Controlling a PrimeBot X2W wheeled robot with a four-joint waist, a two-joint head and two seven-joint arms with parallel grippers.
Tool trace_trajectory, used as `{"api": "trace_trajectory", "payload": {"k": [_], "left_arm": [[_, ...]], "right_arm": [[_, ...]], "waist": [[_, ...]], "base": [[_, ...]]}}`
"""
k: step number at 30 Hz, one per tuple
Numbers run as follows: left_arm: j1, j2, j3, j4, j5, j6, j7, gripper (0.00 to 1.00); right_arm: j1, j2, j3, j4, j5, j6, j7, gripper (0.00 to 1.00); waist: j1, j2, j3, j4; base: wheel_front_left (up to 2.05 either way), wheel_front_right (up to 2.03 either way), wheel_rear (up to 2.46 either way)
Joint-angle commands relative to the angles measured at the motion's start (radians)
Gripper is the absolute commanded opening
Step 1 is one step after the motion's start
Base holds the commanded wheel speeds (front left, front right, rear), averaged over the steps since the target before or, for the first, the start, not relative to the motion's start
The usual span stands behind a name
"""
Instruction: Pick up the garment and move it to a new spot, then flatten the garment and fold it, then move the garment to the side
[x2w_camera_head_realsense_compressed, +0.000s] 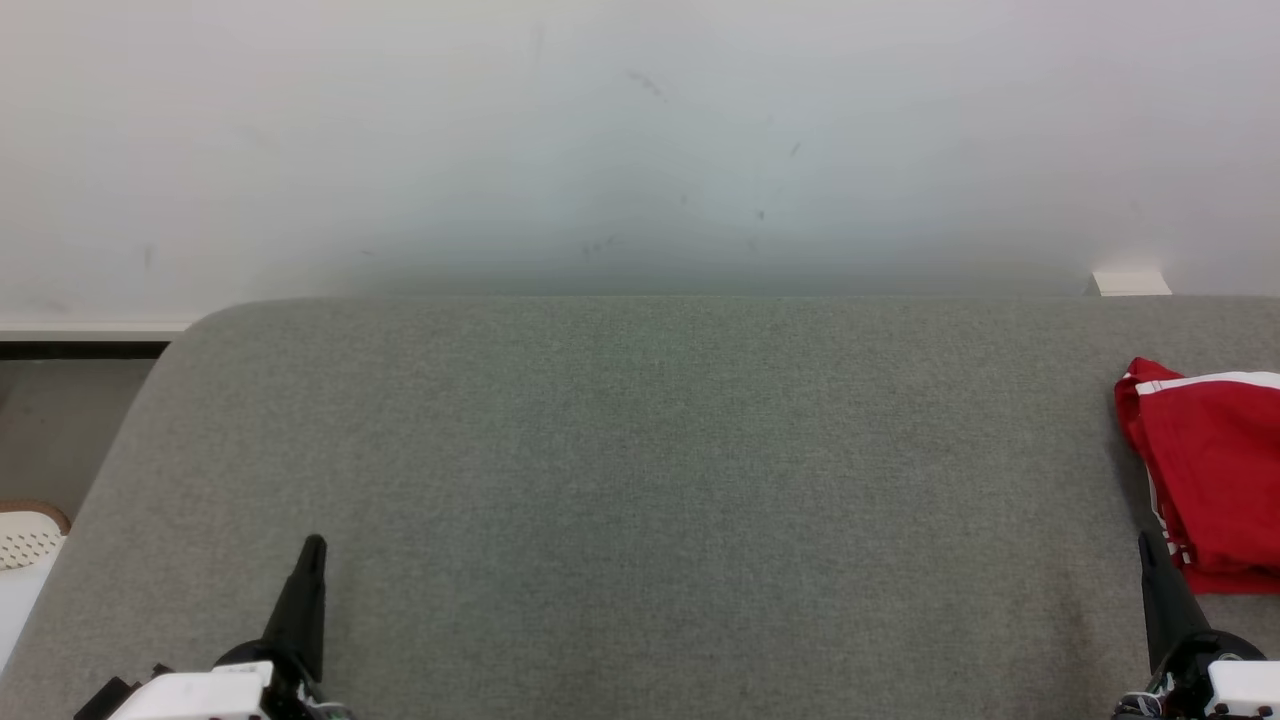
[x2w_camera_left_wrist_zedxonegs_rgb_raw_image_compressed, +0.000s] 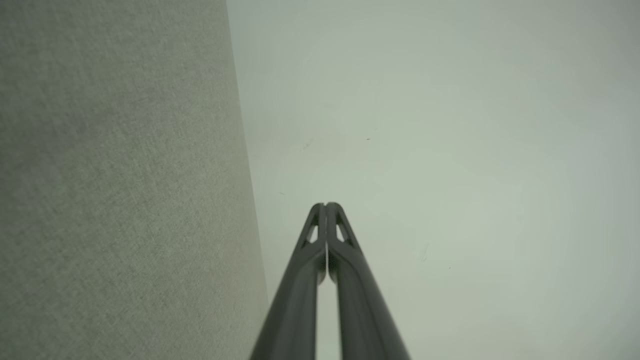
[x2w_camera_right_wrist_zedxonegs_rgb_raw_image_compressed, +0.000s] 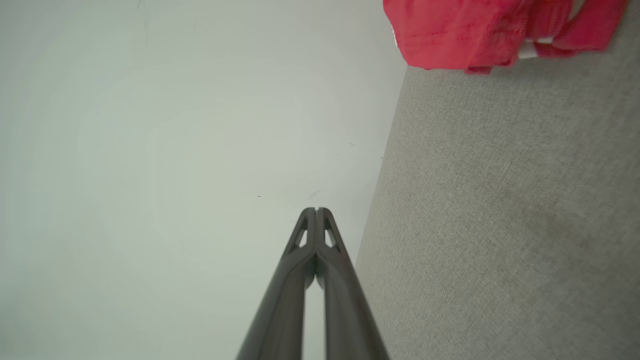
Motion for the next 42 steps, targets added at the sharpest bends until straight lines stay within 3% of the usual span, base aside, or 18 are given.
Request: {"api": "trace_trajectory", "payload": {"k": [1, 42], "left_arm": [[-0.006, 0.006, 0.001, -0.003, -0.014, -0.004, 0.003, 0.0], [-0.006, 0.006, 0.001, -0.003, -0.014, -0.004, 0.003, 0.0]], "right_arm": [[-0.012, -0.001, -0.003, 0.002, 0.002, -0.002, 0.002, 0.0], [-0.012, -0.001, -0.003, 0.002, 0.002, -0.002, 0.002, 0.0]], "waist": [[0.0, 0.0, 0.0, 0.0], [0.0, 0.0, 0.0, 0.0]], "base": [[0.0, 0.0, 0.0], [0.0, 0.0, 0.0]]}}
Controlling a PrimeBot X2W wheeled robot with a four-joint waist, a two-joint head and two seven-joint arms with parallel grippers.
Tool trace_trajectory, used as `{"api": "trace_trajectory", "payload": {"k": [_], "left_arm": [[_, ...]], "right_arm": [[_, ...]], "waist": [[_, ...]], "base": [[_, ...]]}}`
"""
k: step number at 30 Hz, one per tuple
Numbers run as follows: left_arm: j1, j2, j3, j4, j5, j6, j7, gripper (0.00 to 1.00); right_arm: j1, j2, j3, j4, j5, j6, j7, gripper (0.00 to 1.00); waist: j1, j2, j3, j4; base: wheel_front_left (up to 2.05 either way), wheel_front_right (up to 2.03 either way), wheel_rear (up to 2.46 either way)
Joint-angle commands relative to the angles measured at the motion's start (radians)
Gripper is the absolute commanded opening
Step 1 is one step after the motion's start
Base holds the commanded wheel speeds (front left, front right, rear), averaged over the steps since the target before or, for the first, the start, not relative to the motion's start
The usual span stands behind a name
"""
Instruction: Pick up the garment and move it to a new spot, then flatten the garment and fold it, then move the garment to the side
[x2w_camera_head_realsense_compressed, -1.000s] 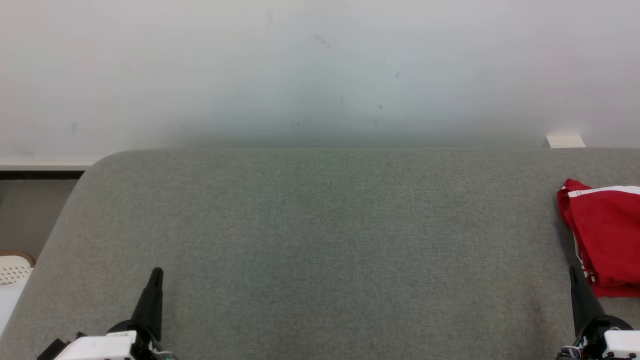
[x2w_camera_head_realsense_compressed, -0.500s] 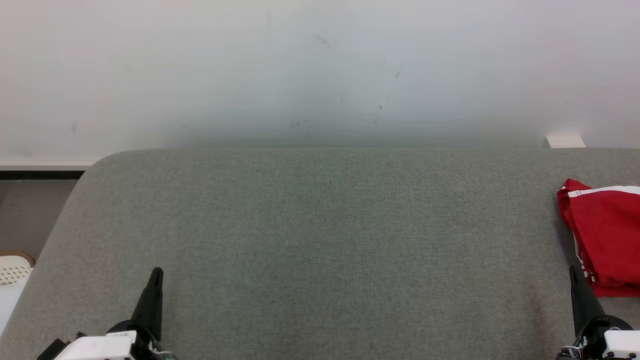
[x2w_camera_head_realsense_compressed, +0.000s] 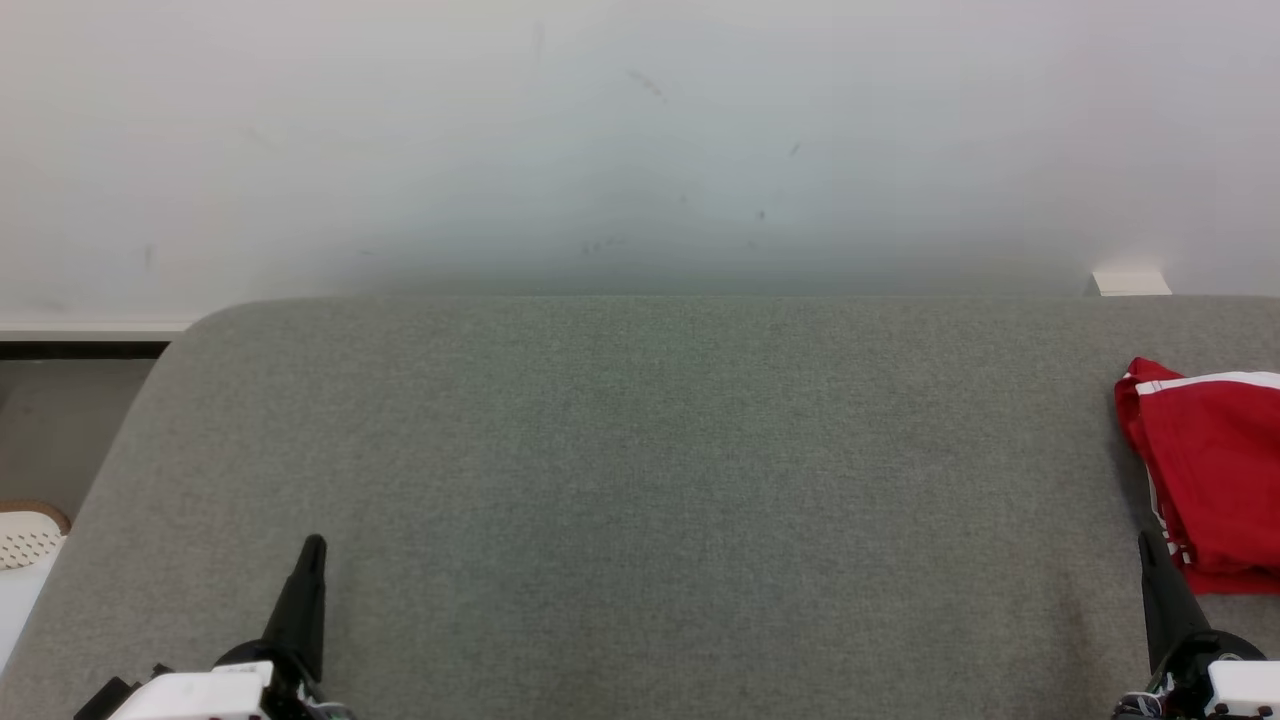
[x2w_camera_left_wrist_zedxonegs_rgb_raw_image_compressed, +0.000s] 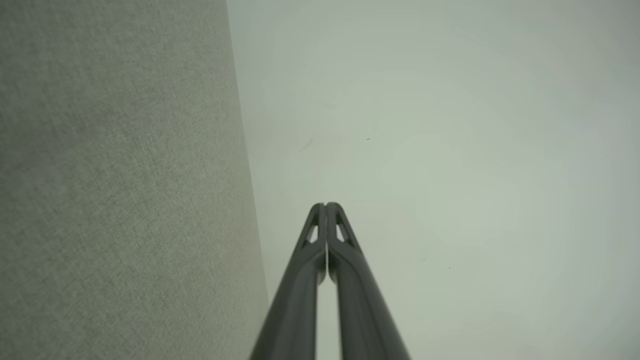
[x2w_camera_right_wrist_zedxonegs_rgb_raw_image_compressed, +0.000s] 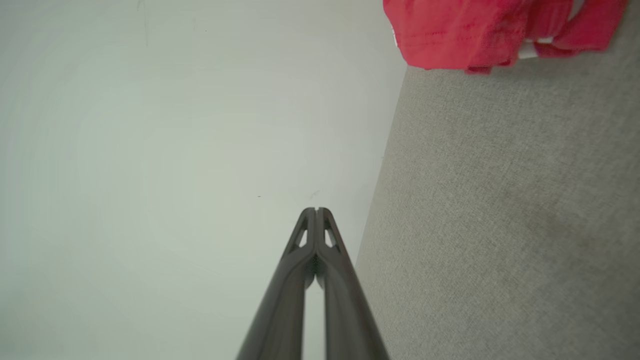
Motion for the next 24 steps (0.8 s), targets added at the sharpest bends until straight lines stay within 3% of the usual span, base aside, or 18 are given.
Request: {"api": "trace_trajectory", "payload": {"k": [1, 24], "left_arm": [[-0.006, 0.006, 0.001, -0.003, -0.014, -0.004, 0.003, 0.0], [-0.006, 0.006, 0.001, -0.003, -0.014, -0.004, 0.003, 0.0]], "right_arm": [[-0.012, -0.001, -0.003, 0.002, 0.002, -0.002, 0.002, 0.0], [-0.012, -0.001, -0.003, 0.002, 0.002, -0.002, 0.002, 0.0]], "waist": [[-0.0001, 0.0, 0.0, 0.0], [-0.0001, 0.0, 0.0, 0.0]], "base": [[0.0, 0.0, 0.0], [0.0, 0.0, 0.0]]}}
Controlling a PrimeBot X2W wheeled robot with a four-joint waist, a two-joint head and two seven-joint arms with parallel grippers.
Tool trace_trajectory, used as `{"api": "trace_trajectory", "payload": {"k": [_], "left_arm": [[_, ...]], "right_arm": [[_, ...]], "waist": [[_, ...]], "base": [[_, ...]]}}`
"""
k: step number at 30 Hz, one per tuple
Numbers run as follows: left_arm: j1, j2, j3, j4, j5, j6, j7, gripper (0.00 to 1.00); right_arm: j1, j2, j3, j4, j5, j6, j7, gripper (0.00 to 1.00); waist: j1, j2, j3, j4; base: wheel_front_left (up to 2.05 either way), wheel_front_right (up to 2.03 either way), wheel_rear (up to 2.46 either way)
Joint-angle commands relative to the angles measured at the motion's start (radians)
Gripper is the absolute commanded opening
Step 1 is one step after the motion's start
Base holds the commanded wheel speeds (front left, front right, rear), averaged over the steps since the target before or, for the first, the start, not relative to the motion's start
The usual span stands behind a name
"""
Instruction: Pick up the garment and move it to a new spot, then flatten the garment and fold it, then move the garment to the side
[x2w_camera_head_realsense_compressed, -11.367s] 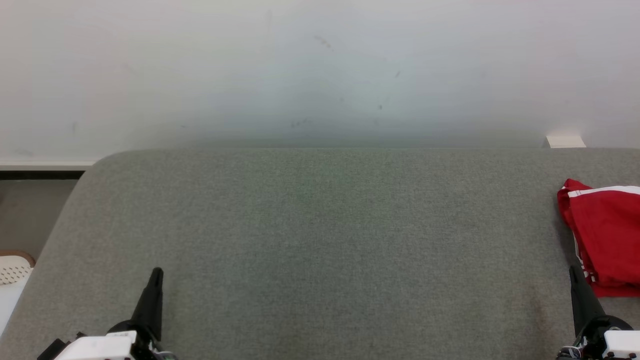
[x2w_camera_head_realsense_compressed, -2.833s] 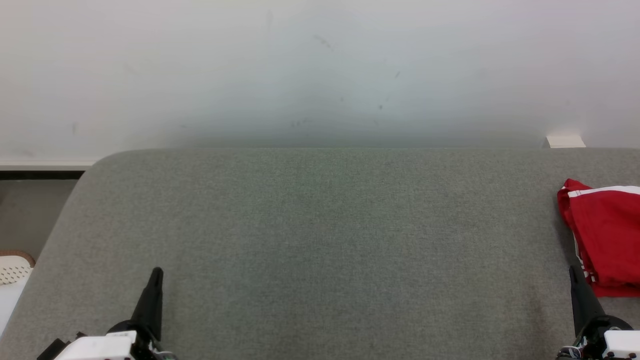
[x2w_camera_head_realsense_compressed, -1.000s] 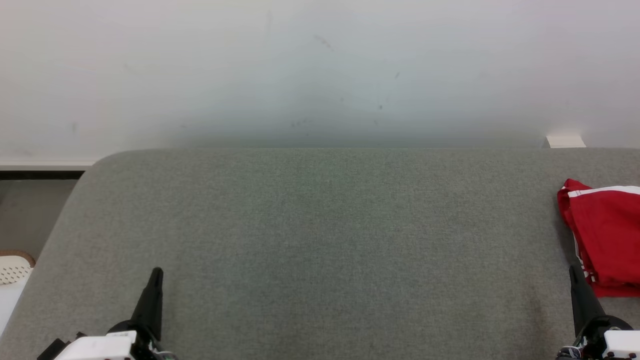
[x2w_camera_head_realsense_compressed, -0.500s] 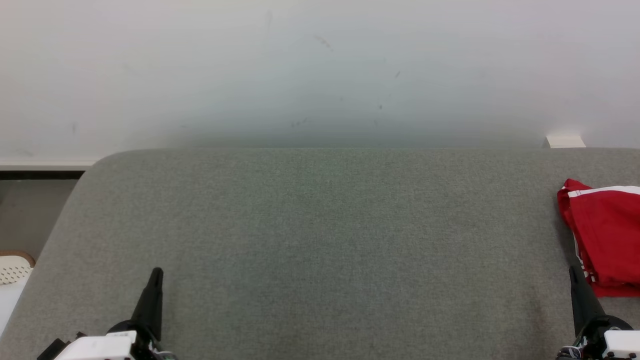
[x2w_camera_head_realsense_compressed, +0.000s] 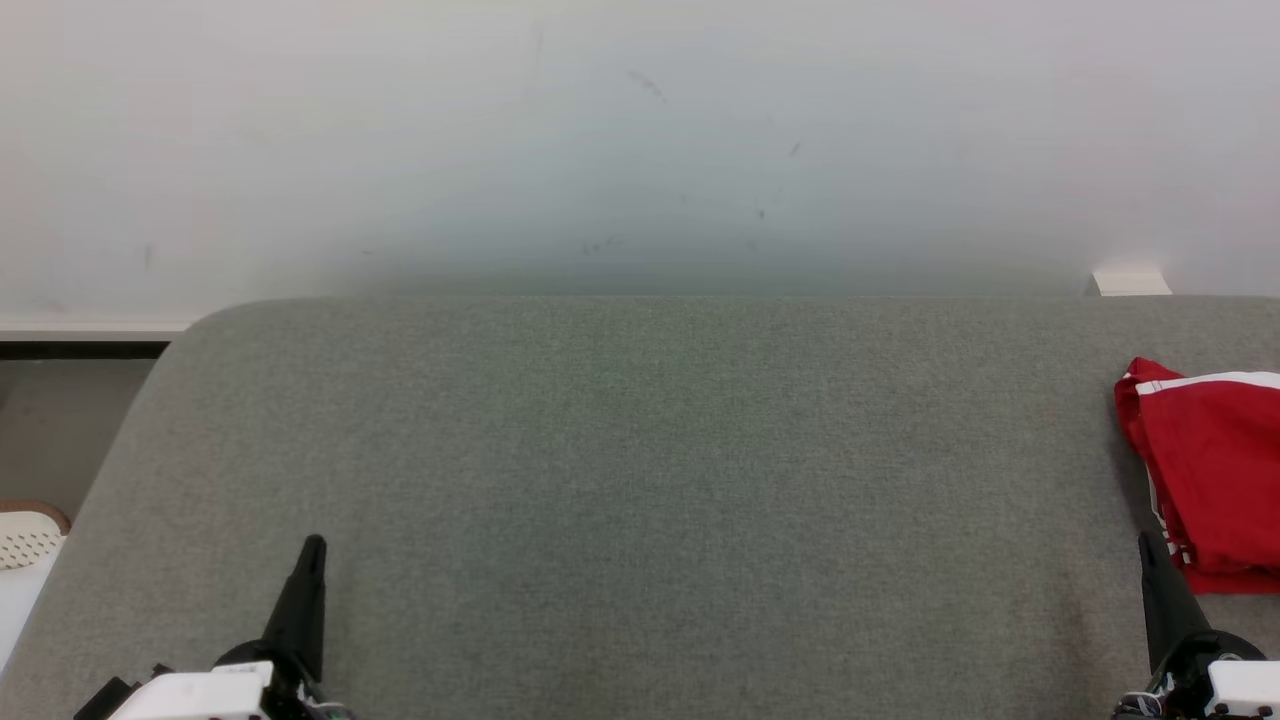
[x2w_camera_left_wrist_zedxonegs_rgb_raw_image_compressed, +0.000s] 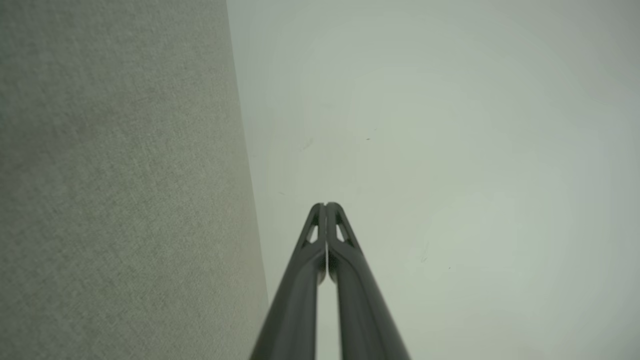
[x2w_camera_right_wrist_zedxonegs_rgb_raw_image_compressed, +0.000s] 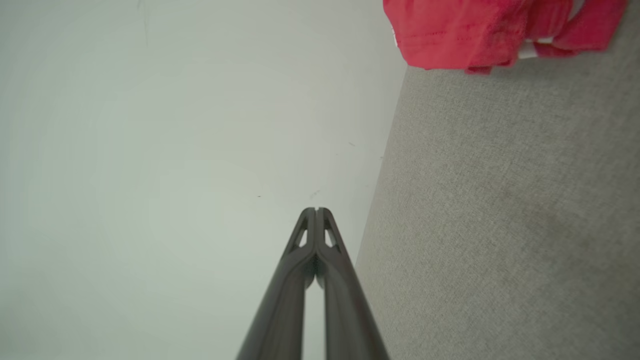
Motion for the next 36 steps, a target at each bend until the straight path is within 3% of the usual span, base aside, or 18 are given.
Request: {"api": "trace_trajectory", "payload": {"k": [1, 36], "left_arm": [[-0.006, 0.006, 0.001, -0.003, -0.014, -0.004, 0.003, 0.0], [-0.006, 0.006, 0.001, -0.003, -0.014, -0.004, 0.003, 0.0]], "right_arm": [[-0.012, -0.001, -0.003, 0.002, 0.002, -0.002, 0.002, 0.0], [-0.012, -0.001, -0.003, 0.002, 0.002, -0.002, 0.002, 0.0]], "waist": [[0.0, 0.0, 0.0, 0.0], [0.0, 0.0, 0.0, 0.0]], "base": [[0.0, 0.0, 0.0], [0.0, 0.0, 0.0]]}}
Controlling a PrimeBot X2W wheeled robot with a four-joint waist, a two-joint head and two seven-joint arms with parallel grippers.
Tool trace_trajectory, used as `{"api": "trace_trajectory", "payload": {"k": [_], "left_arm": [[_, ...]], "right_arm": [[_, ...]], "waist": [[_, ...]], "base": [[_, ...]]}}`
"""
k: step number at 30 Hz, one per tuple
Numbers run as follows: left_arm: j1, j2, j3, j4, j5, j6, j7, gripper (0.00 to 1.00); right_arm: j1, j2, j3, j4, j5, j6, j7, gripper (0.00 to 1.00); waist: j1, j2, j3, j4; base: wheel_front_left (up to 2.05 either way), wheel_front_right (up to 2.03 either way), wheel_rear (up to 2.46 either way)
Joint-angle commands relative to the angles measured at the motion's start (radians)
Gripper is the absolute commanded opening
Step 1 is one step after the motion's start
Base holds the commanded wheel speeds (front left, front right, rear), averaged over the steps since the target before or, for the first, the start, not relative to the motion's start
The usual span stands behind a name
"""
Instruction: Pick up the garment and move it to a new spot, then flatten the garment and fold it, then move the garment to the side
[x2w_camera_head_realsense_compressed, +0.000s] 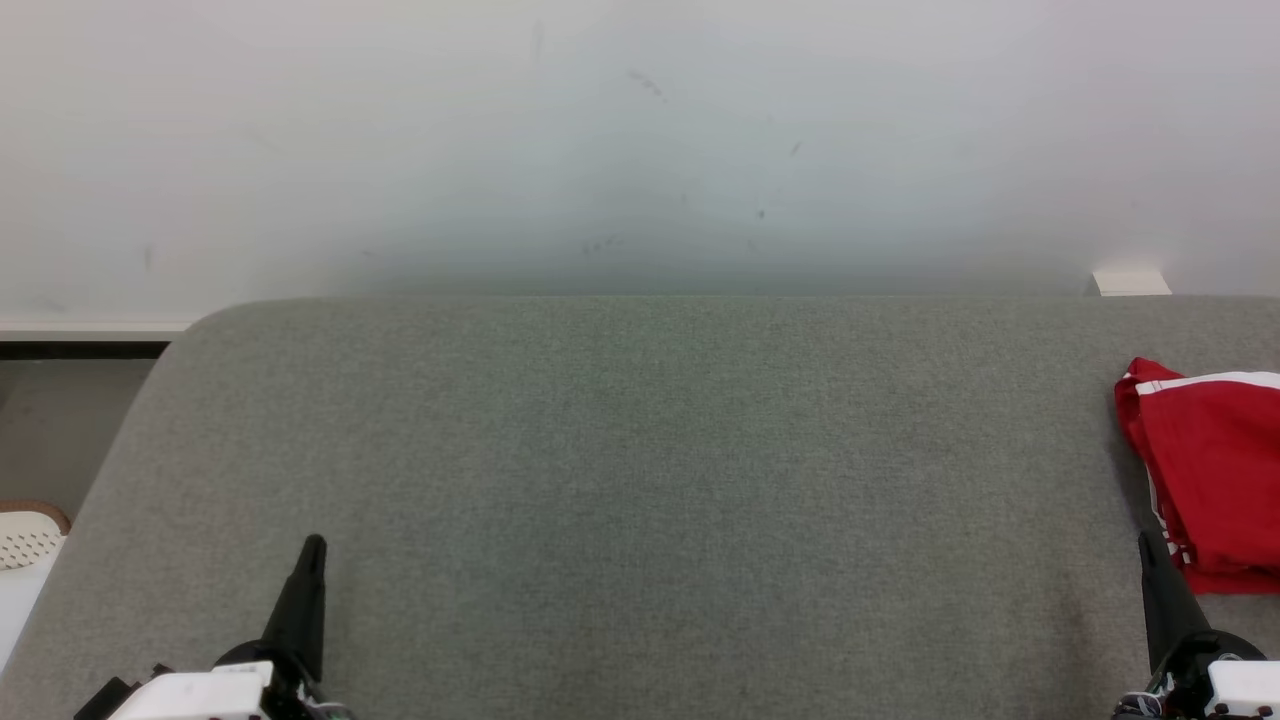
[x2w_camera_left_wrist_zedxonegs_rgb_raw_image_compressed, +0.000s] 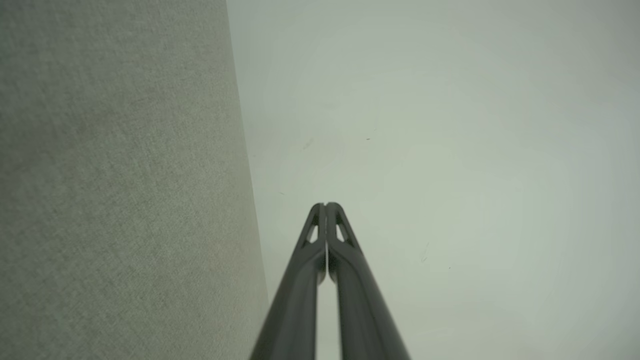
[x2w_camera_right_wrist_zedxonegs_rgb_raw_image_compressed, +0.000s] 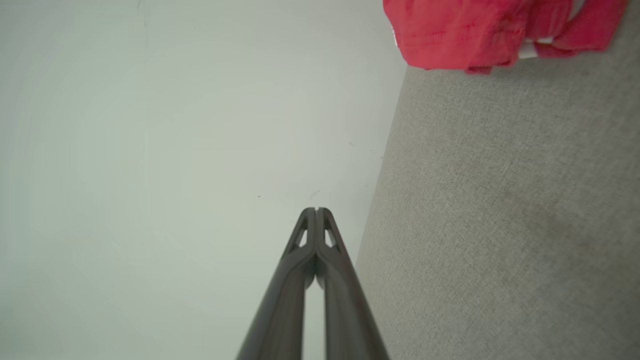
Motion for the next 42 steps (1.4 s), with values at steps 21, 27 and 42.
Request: {"api": "trace_trajectory", "payload": {"k": [21, 27, 42], "left_arm": [[-0.006, 0.006, 0.001, -0.003, -0.014, -0.004, 0.003, 0.0], [-0.006, 0.006, 0.001, -0.003, -0.014, -0.004, 0.003, 0.0], [-0.006, 0.006, 0.001, -0.003, -0.014, -0.004, 0.003, 0.0]], "right_arm": [[-0.012, -0.001, -0.003, 0.002, 0.002, -0.002, 0.002, 0.0], [-0.012, -0.001, -0.003, 0.002, 0.002, -0.002, 0.002, 0.0], [-0.012, -0.001, -0.003, 0.002, 0.002, -0.002, 0.002, 0.0]], "waist": [[0.0, 0.0, 0.0, 0.0], [0.0, 0.0, 0.0, 0.0], [0.0, 0.0, 0.0, 0.0]], "base": [[0.0, 0.0, 0.0], [0.0, 0.0, 0.0], [0.0, 0.0, 0.0]]}}
